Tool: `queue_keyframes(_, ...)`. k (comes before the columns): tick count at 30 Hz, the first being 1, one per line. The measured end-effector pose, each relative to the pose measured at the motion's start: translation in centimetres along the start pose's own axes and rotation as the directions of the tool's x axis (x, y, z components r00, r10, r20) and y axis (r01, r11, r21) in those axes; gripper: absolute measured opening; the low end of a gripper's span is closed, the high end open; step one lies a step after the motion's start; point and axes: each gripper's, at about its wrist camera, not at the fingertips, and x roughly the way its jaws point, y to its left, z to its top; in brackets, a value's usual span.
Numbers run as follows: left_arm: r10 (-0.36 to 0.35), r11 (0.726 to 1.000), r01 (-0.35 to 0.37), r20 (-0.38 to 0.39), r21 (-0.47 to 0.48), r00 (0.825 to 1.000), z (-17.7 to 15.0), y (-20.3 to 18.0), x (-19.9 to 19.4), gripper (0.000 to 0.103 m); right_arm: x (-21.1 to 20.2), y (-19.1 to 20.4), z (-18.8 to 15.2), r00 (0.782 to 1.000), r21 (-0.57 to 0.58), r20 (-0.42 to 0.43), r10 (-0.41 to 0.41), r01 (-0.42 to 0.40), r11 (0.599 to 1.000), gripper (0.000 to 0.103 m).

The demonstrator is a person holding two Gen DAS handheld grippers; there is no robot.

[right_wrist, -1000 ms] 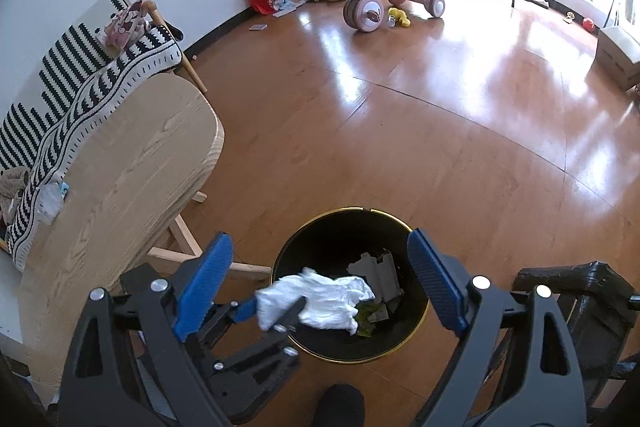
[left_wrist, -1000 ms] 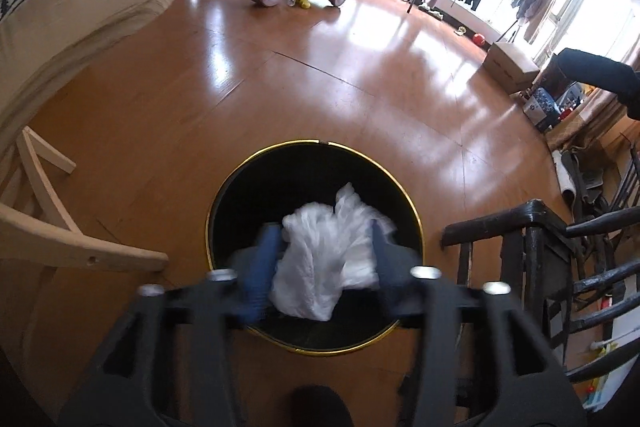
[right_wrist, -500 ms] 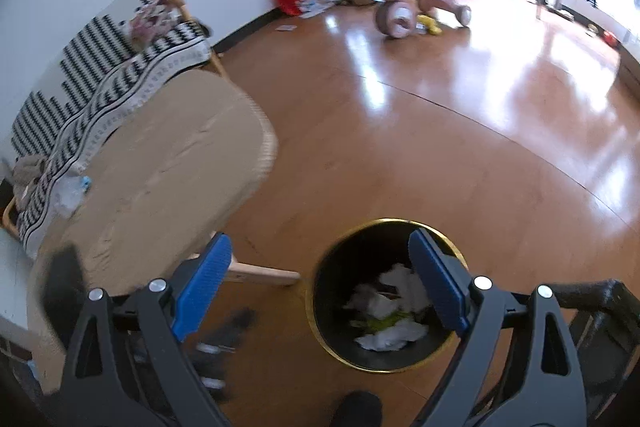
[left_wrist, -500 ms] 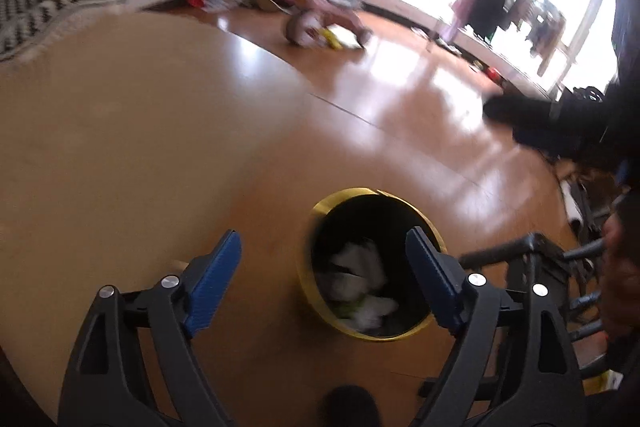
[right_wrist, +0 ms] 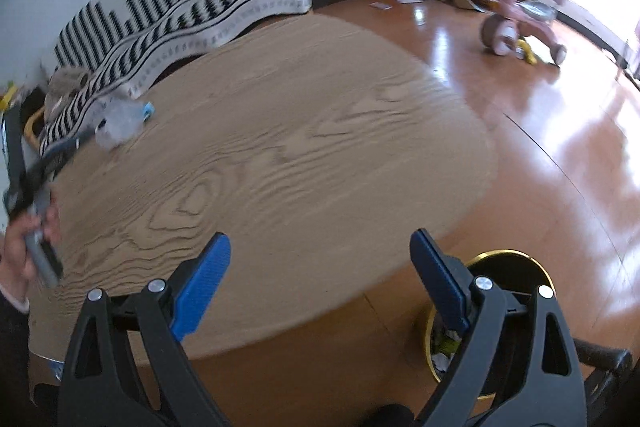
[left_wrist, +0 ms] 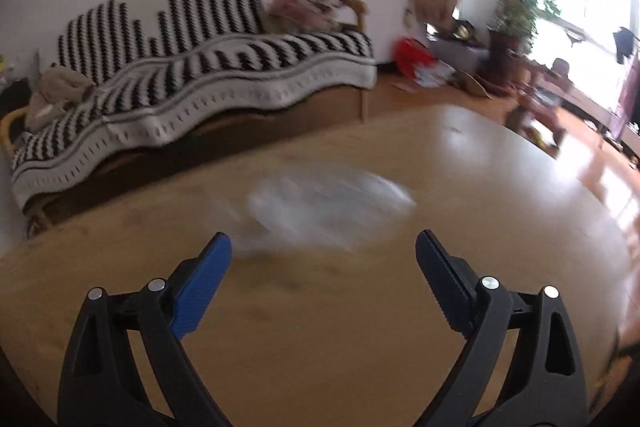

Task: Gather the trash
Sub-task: 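Return both tools to the table, then grasp clear plastic bag with left tool while right tool grasps silver-blue snack packet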

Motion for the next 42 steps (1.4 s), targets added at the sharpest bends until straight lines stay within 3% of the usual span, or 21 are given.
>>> queue_keyframes(4, -0.028, 1.0, 0.027, -0.062, -0.016, 0.998, 1.1, 1.5, 4.3, 0.09, 2.7, 2.6, 1.0, 1.0, -0.033, -0.031, 0.0, -0.001, 0.999, 0.088)
queue_keyframes(7, 0.011, 0.999, -0.007, -0.119, 0.034, 0.993, 0.8, 2.0, 7.7, 0.09, 4.1, 4.0, 1.5, 0.999, -0.043, -0.047, 0.006, -0.008, 0.999, 0.088)
queue_keyframes(9, 0.013, 0.999, -0.006, -0.164, 0.043, 0.986, 0.0, 2.4, 9.2, 0.081, 5.3, 5.2, 1.9, 0.998, -0.056, -0.059, 0.016, -0.019, 0.998, 0.088)
queue_keyframes(11, -0.023, 0.999, 0.028, -0.211, 0.022, 0.977, -0.6, 2.9, 10.0, 0.049, 6.2, 6.6, 2.2, 0.998, -0.071, -0.063, 0.02, -0.025, 0.997, 0.088)
queue_keyframes(12, -0.031, 0.999, 0.035, -0.216, 0.013, 0.976, -0.6, 3.4, 10.2, 0.044, 6.8, 7.5, 2.5, 0.997, -0.082, -0.067, 0.031, -0.036, 0.996, 0.088)
queue_keyframes(13, -0.026, 0.999, 0.032, -0.209, 0.026, 0.978, -0.6, 3.5, 10.0, 0.03, 7.3, 8.2, 2.7, 0.997, -0.089, -0.069, 0.037, -0.043, 0.995, 0.088)
queue_keyframes(16, -0.046, 0.998, 0.055, -0.209, 0.04, 0.977, -0.9, 4.2, 9.3, 0.02, 8.6, 10.8, 3.6, 0.994, -0.116, -0.08, 0.081, -0.09, 0.989, 0.085)
queue_keyframes(21, -0.106, 0.994, 0.103, -0.191, -0.026, 0.976, -2.6, 6.3, 3.9, 0.019, 10.9, 16.4, 5.1, 0.986, -0.164, -0.081, 0.147, -0.158, 0.974, 0.085)
queue_keyframes(26, -0.175, 0.98, 0.15, -0.209, -0.132, 0.962, -6.7, 9.7, -2.6, 0.019, 13.9, 21.9, 5.9, 0.977, -0.204, -0.115, 0.178, -0.199, 0.959, 0.085)
queue_keyframes(31, -0.119, 0.975, 0.066, -0.252, -0.211, 0.96, -10.4, 12.4, -7.2, 0.019, 17.8, 26.0, 8.9, 0.98, -0.202, -0.111, 0.164, -0.184, 0.962, 0.085)
queue_keyframes(35, -0.064, 0.976, 0.01, -0.245, -0.216, 0.967, -11.6, 12.8, -10.2, 0.019, 21.5, 30.2, 12.0, 0.987, -0.203, -0.108, 0.122, -0.142, 0.969, 0.085)
queue_keyframes(42, -0.034, 0.963, -0.024, -0.209, -0.267, 0.977, -11.3, 15.1, -10.3, 0.019, 26.2, 36.9, 15.6, 0.996, -0.238, -0.077, 0.045, -0.063, 0.969, 0.088)
